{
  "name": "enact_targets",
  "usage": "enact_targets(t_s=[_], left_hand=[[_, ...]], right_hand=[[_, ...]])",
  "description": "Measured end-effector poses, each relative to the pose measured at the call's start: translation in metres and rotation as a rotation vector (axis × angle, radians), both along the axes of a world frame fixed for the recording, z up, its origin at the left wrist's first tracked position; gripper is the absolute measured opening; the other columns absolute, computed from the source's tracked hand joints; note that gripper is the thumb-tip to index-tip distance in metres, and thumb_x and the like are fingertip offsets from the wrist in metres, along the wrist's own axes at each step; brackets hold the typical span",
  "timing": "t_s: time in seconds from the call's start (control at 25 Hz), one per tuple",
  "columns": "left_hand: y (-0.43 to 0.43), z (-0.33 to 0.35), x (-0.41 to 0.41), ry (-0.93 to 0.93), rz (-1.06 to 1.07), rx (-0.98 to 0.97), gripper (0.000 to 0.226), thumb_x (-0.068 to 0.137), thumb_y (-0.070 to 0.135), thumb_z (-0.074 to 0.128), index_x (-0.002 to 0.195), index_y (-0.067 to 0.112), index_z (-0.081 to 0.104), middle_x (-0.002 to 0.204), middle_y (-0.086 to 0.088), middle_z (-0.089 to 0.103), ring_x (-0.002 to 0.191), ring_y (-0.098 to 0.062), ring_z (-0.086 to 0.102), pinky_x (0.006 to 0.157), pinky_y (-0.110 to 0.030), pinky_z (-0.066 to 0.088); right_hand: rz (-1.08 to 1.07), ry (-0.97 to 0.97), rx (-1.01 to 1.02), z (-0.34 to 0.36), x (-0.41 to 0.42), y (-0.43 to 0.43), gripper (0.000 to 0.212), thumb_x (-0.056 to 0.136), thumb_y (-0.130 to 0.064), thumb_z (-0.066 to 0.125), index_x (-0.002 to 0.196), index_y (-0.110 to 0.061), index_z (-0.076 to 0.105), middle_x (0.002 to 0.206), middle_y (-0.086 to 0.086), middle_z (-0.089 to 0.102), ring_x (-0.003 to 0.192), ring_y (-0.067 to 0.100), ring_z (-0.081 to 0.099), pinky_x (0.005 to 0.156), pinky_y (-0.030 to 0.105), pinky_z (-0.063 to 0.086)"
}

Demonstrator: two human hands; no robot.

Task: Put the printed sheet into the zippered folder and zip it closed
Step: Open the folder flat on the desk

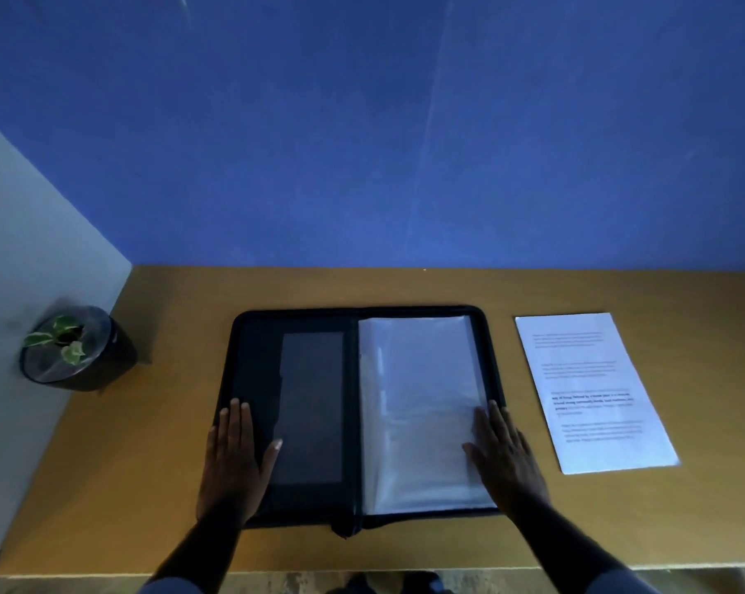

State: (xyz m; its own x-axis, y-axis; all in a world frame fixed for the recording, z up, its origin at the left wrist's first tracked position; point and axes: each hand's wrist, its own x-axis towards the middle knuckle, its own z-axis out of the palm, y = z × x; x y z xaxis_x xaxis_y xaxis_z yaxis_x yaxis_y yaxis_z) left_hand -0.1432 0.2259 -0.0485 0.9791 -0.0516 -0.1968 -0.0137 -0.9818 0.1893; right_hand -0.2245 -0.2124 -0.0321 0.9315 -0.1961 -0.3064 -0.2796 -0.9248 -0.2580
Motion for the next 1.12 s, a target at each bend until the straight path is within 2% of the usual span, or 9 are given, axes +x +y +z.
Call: enact_targets(t_s=[0.12, 0.32, 0.48, 0.64, 0.76, 0.84, 0.96, 1.04, 1.12], left_hand=[[0.000, 0.002, 0.001, 0.043, 0.001, 0.005, 0.095, 0.095, 0.074, 0.010, 0.160, 0.005, 0.000, 0.170, -0.012, 0.003, 0.157, -0.027, 0.002, 0.127, -0.043, 0.009], [0.000, 0.013, 0.000, 0.048, -0.024, 0.016, 0.098, 0.090, 0.073, 0.007, 0.160, 0.005, 0.002, 0.170, -0.011, 0.002, 0.158, -0.027, 0.002, 0.128, -0.043, 0.009], [0.009, 0.009, 0.002, -0.038, -0.059, -0.022, 0.102, 0.090, 0.077, 0.009, 0.159, 0.003, 0.021, 0.167, -0.016, 0.021, 0.154, -0.036, 0.020, 0.122, -0.051, 0.019], [-0.009, 0.005, 0.003, -0.043, -0.003, -0.033, 0.089, 0.094, 0.065, 0.024, 0.149, -0.003, 0.042, 0.156, -0.028, 0.039, 0.139, -0.050, 0.042, 0.116, -0.059, 0.024], [-0.045, 0.018, 0.013, -0.012, 0.089, -0.047, 0.097, 0.092, 0.069, 0.021, 0.145, -0.010, 0.042, 0.154, -0.034, 0.036, 0.140, -0.054, 0.036, 0.120, -0.057, 0.013], [-0.092, 0.032, 0.016, 0.006, 0.061, -0.058, 0.087, 0.091, 0.061, 0.027, 0.145, -0.005, 0.044, 0.155, -0.031, 0.036, 0.141, -0.052, 0.033, 0.116, -0.064, 0.019], [-0.185, 0.047, 0.013, -0.061, -0.293, -0.117, 0.081, 0.099, 0.059, 0.016, 0.141, 0.000, 0.053, 0.153, -0.028, 0.042, 0.140, -0.049, 0.040, 0.123, -0.052, 0.004], [-0.256, 0.054, 0.006, -0.092, -0.524, -0.107, 0.083, 0.101, 0.058, 0.008, 0.140, 0.004, 0.058, 0.153, -0.022, 0.047, 0.140, -0.043, 0.046, 0.122, -0.049, 0.008], [-0.326, 0.057, 0.001, -0.106, -0.661, -0.098, 0.074, 0.102, 0.058, 0.022, 0.144, 0.006, 0.054, 0.156, -0.017, 0.044, 0.142, -0.038, 0.045, 0.119, -0.051, 0.014]], right_hand=[[-0.027, -0.043, -0.049, 0.002, -0.009, -0.001, 0.072, 0.104, -0.047, 0.046, 0.163, -0.023, 0.011, 0.169, 0.000, -0.002, 0.156, 0.021, -0.001, 0.124, 0.042, 0.017], [-0.023, -0.018, -0.056, 0.003, -0.013, -0.003, 0.070, 0.105, -0.046, 0.042, 0.163, -0.025, 0.007, 0.168, -0.003, -0.006, 0.158, 0.023, 0.002, 0.125, 0.042, 0.013], [-0.001, -0.079, -0.095, 0.014, -0.022, 0.015, 0.069, 0.099, -0.037, 0.061, 0.157, -0.012, 0.034, 0.165, 0.010, 0.026, 0.152, 0.034, 0.029, 0.122, 0.050, 0.023], [-0.073, 0.027, -0.070, 0.016, -0.016, 0.016, 0.068, 0.106, -0.042, 0.036, 0.163, -0.019, 0.007, 0.171, 0.004, -0.003, 0.158, 0.027, -0.003, 0.117, 0.044, -0.023], [-0.058, 0.015, -0.047, 0.022, -0.010, 0.006, 0.068, 0.104, -0.047, 0.034, 0.163, -0.022, 0.012, 0.172, 0.000, 0.002, 0.158, 0.020, -0.006, 0.117, 0.043, -0.027], [-0.061, -0.037, -0.003, 0.025, -0.006, -0.012, 0.066, 0.104, -0.049, 0.032, 0.163, -0.023, 0.016, 0.172, -0.002, 0.005, 0.157, 0.015, -0.008, 0.118, 0.036, -0.024], [-0.071, -0.071, 0.015, 0.030, 0.001, -0.068, 0.064, 0.105, -0.047, 0.035, 0.162, -0.021, 0.022, 0.172, -0.001, 0.008, 0.158, 0.015, -0.003, 0.124, 0.034, -0.007], [-0.071, -0.064, -0.002, 0.035, 0.007, -0.116, 0.062, 0.105, -0.043, 0.041, 0.160, -0.018, 0.028, 0.171, 0.001, 0.012, 0.158, 0.017, 0.005, 0.126, 0.036, 0.005], [-0.093, -0.066, -0.002, 0.042, 0.016, -0.169, 0.060, 0.103, -0.041, 0.047, 0.157, -0.016, 0.034, 0.171, 0.001, 0.015, 0.155, 0.022, 0.020, 0.123, 0.035, 0.019]])
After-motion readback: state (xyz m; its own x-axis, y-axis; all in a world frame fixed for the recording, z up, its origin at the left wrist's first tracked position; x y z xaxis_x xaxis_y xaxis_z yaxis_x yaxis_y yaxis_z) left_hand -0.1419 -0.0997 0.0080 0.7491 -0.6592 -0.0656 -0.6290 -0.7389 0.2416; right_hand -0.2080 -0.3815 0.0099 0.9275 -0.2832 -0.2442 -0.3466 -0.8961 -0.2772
